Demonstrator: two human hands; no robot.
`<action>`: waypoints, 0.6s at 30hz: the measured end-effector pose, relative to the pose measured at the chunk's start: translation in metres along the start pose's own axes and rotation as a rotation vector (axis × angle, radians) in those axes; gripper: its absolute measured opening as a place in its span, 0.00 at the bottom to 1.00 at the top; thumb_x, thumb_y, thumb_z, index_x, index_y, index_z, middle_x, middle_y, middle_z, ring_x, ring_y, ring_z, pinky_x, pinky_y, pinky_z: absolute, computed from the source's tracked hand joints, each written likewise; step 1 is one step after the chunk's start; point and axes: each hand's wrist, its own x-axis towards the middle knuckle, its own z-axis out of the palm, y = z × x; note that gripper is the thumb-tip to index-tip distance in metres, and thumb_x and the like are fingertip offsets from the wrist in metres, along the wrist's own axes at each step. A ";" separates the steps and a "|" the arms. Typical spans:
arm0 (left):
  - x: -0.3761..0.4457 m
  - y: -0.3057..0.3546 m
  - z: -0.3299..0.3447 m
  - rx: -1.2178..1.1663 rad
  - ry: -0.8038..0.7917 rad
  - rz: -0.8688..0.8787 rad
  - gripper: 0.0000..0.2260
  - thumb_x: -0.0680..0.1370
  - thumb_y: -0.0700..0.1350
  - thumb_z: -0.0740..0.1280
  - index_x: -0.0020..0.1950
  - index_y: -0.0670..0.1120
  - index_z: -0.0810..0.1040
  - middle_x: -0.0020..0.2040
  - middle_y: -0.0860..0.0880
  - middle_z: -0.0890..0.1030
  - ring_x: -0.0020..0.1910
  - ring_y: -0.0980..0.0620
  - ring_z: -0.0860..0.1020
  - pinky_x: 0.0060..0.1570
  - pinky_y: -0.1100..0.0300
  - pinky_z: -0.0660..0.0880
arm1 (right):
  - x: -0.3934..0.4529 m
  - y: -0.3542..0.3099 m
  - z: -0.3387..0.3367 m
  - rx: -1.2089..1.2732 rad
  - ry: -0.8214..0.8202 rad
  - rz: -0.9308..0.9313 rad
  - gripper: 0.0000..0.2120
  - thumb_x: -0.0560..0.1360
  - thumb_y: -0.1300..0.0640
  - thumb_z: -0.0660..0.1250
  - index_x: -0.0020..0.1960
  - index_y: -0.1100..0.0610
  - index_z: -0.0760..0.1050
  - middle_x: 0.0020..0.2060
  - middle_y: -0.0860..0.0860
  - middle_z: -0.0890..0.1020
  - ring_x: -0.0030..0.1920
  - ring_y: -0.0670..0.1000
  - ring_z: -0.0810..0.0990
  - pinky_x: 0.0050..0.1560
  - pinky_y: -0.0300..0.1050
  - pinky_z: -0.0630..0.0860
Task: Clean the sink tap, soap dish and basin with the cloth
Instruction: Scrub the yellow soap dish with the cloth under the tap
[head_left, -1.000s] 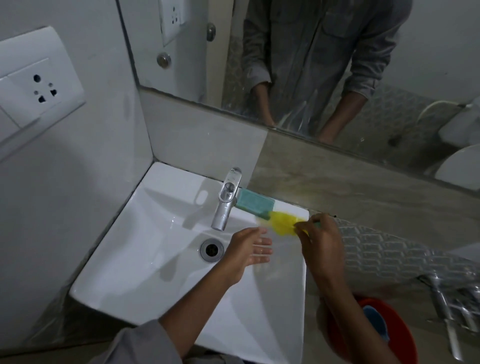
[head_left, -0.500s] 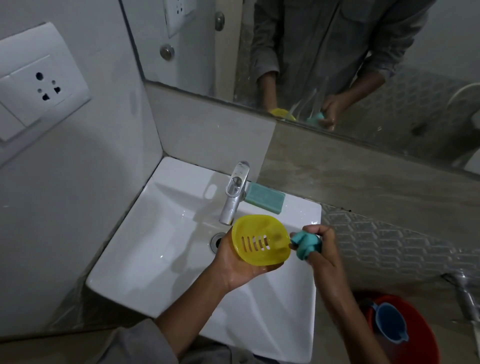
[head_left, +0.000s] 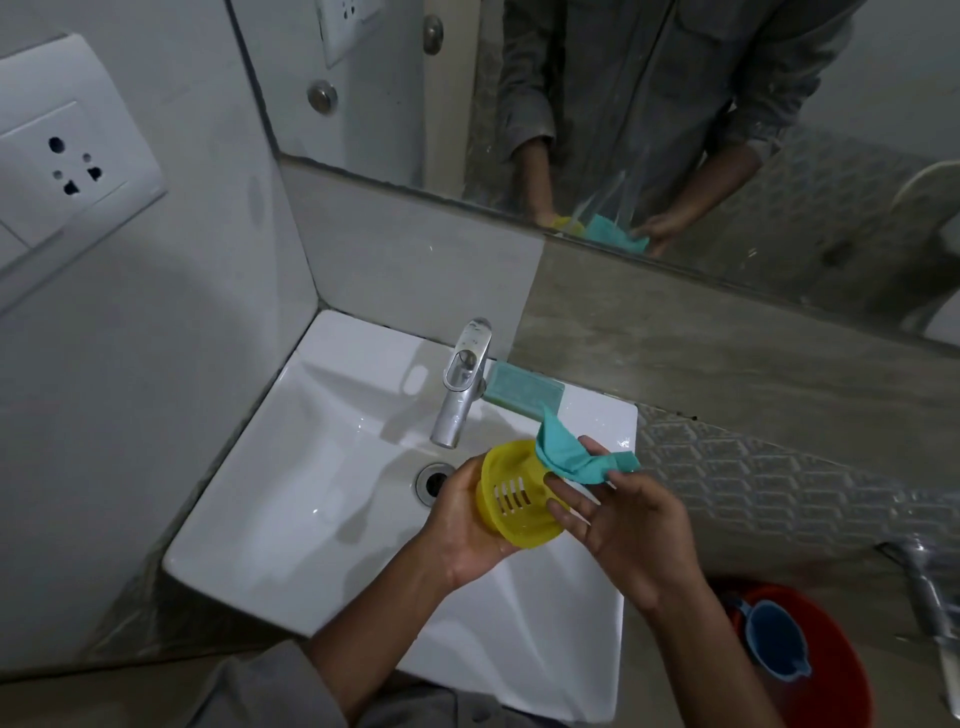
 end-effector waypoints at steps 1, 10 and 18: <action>0.001 0.000 -0.002 0.008 0.019 0.006 0.26 0.73 0.52 0.64 0.69 0.42 0.74 0.70 0.38 0.72 0.67 0.39 0.71 0.71 0.43 0.63 | 0.001 -0.001 -0.002 0.016 -0.019 -0.012 0.23 0.69 0.58 0.62 0.64 0.56 0.74 0.61 0.59 0.80 0.56 0.62 0.81 0.54 0.55 0.80; 0.000 -0.003 -0.010 -0.073 0.057 -0.040 0.31 0.75 0.65 0.61 0.67 0.44 0.76 0.68 0.37 0.74 0.66 0.36 0.72 0.67 0.41 0.67 | -0.001 -0.003 -0.012 -0.112 0.176 -0.142 0.16 0.67 0.44 0.72 0.49 0.54 0.80 0.47 0.55 0.84 0.47 0.56 0.84 0.42 0.50 0.82; 0.002 -0.009 -0.001 -0.060 0.089 -0.070 0.23 0.74 0.58 0.65 0.64 0.46 0.79 0.62 0.39 0.79 0.56 0.37 0.78 0.59 0.43 0.73 | 0.011 0.002 -0.014 -1.361 0.615 -0.688 0.26 0.66 0.70 0.71 0.62 0.54 0.74 0.47 0.51 0.78 0.40 0.49 0.78 0.41 0.41 0.75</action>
